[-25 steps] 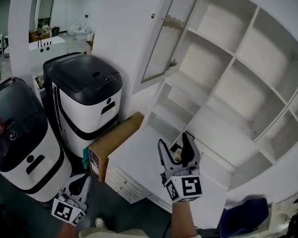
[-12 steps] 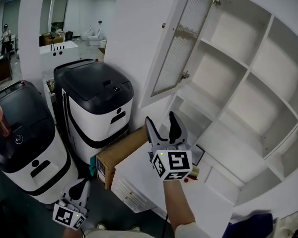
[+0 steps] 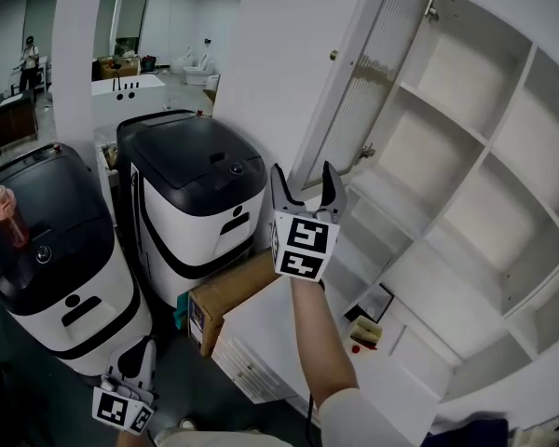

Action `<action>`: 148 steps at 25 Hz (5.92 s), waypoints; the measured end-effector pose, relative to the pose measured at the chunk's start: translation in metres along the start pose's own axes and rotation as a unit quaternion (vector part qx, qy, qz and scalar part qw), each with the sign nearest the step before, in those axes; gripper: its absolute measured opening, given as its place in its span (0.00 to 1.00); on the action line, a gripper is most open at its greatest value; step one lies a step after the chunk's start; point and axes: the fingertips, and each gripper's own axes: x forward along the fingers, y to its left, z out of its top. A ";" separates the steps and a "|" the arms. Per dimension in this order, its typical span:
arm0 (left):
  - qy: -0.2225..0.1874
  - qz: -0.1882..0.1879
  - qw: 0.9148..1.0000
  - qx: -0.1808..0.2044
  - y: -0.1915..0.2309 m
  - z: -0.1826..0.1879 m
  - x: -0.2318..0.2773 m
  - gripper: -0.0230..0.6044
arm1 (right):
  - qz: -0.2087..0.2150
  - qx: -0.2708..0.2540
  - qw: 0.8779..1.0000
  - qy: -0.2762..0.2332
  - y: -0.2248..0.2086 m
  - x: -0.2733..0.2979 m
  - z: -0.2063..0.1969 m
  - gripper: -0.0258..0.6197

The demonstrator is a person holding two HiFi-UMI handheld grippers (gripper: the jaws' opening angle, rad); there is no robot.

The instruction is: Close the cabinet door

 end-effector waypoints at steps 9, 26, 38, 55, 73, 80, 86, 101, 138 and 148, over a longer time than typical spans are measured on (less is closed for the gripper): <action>0.001 0.015 1.000 -0.002 0.019 -0.002 -0.003 0.04 | -0.038 0.007 0.999 0.025 -0.013 0.028 -0.011 0.57; 0.008 -0.039 0.999 -0.001 -0.011 -0.006 0.027 0.04 | 0.011 0.062 0.998 0.003 -0.047 -0.018 -0.011 0.38; 0.017 -0.092 0.996 -0.002 -0.059 -0.014 0.062 0.04 | 0.009 0.101 0.995 -0.013 -0.125 -0.087 -0.018 0.24; 0.030 -0.159 0.987 0.021 -0.141 -0.019 0.112 0.04 | -0.077 0.092 0.993 0.017 -0.277 -0.121 -0.067 0.19; 0.041 -0.138 0.989 0.022 -0.151 -0.028 0.123 0.04 | -0.192 -0.012 0.979 0.060 -0.340 -0.107 -0.092 0.31; 0.045 -0.136 0.989 0.021 -0.147 -0.032 0.124 0.04 | -0.207 -0.005 0.976 0.066 -0.353 -0.101 -0.100 0.31; 0.048 -0.136 0.989 0.019 -0.146 -0.035 0.126 0.04 | -0.211 0.003 0.975 0.076 -0.362 -0.094 -0.106 0.31; 0.050 -0.128 0.990 0.019 -0.145 -0.036 0.119 0.04 | -0.221 0.008 0.970 0.098 -0.376 -0.086 -0.115 0.32; 0.035 -0.074 0.996 0.041 -0.103 -0.014 0.085 0.04 | -0.067 0.042 0.996 0.030 -0.232 -0.222 -0.090 0.04; 0.032 -0.036 0.998 0.042 -0.073 -0.006 0.064 0.04 | 0.002 0.070 0.994 0.085 -0.151 -0.285 -0.122 0.04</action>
